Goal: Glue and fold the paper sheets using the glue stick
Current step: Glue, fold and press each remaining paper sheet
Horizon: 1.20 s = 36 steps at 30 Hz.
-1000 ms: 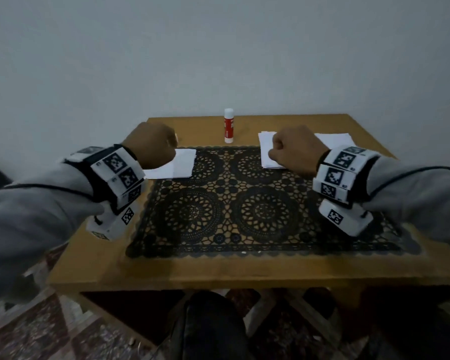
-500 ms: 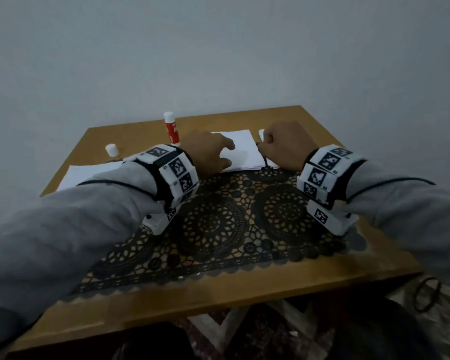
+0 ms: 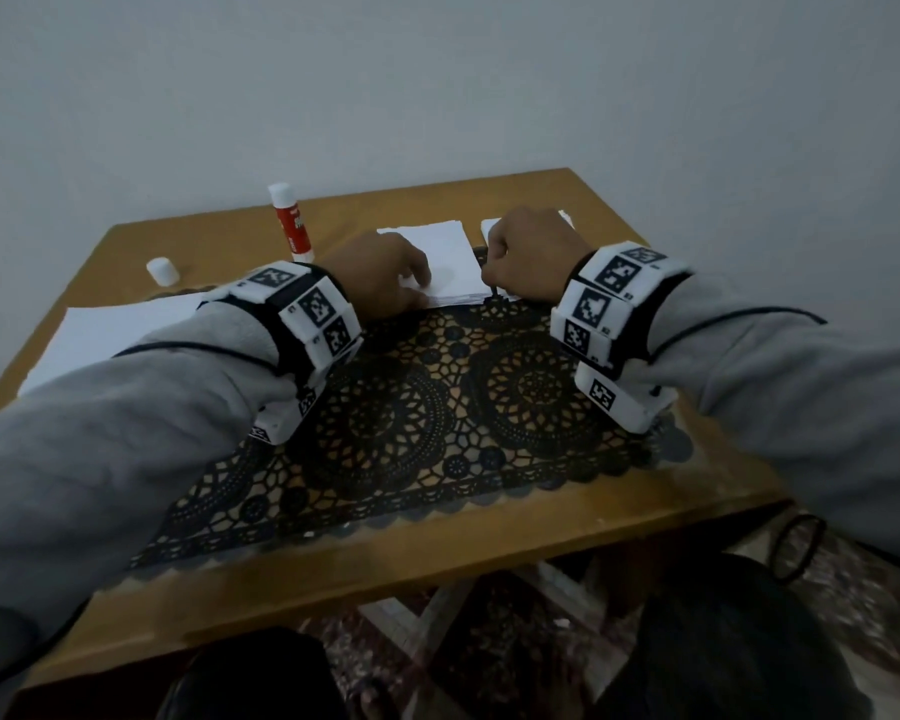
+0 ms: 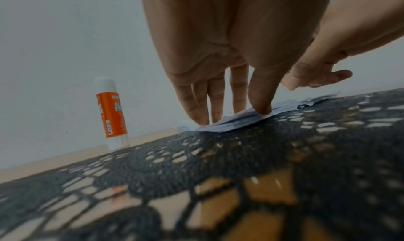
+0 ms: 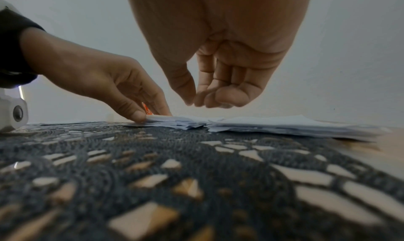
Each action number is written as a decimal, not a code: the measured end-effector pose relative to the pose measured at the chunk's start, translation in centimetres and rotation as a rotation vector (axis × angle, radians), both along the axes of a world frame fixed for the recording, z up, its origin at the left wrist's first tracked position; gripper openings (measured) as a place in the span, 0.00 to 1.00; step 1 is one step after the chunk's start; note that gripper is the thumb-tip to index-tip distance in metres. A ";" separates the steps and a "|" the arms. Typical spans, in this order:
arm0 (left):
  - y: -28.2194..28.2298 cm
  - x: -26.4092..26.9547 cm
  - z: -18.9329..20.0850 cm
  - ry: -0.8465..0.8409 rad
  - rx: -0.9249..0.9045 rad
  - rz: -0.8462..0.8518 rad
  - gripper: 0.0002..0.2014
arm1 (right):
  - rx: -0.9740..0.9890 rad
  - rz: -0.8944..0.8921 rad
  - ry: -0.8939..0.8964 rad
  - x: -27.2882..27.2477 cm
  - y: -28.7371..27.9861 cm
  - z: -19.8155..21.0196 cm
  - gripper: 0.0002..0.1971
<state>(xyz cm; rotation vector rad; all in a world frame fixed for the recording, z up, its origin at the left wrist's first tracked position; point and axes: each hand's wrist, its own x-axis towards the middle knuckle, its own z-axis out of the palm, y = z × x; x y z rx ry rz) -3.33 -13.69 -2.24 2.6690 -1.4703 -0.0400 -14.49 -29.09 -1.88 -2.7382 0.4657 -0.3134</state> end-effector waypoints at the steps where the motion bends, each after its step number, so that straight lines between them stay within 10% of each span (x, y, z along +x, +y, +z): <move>1: 0.1 0.1 0.1 0.010 -0.006 0.000 0.14 | 0.000 0.000 0.007 0.0 0.0 0.0 0.13; 36: 4.4 0.4 1.9 0.043 -0.178 0.073 0.12 | -0.030 0.184 0.175 -0.2 0.1 -0.3 0.15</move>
